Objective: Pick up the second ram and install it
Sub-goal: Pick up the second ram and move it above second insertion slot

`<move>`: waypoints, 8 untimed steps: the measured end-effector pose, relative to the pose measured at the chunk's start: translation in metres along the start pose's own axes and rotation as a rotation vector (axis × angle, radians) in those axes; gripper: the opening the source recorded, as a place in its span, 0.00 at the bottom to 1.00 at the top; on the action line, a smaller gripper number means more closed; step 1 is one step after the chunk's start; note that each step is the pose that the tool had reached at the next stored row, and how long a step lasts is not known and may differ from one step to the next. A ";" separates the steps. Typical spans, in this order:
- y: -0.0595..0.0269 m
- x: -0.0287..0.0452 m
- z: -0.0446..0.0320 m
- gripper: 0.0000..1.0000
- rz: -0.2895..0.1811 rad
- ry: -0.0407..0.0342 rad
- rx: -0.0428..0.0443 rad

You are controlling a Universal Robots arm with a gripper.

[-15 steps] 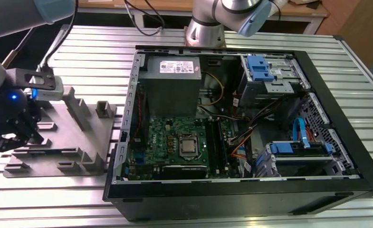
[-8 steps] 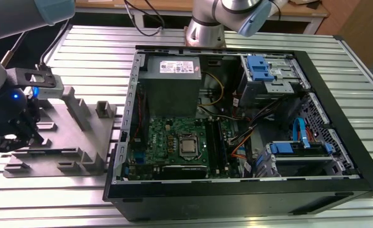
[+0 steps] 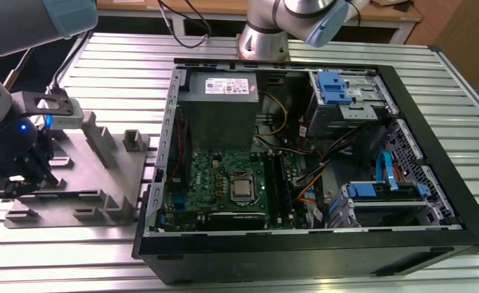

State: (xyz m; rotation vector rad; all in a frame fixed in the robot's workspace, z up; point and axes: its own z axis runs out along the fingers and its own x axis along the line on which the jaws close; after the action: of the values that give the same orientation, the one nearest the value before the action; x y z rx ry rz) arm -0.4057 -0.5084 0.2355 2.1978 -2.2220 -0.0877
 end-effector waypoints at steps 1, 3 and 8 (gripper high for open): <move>0.0003 0.0000 0.0011 0.07 -0.001 0.0000 0.0017; 0.0007 0.0001 0.0022 0.07 -0.003 0.0008 0.0022; 0.0021 0.0002 0.0051 0.07 -0.002 0.0045 0.0030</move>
State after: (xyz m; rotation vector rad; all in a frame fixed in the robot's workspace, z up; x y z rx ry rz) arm -0.4081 -0.5084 0.2305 2.1999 -2.2188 -0.0794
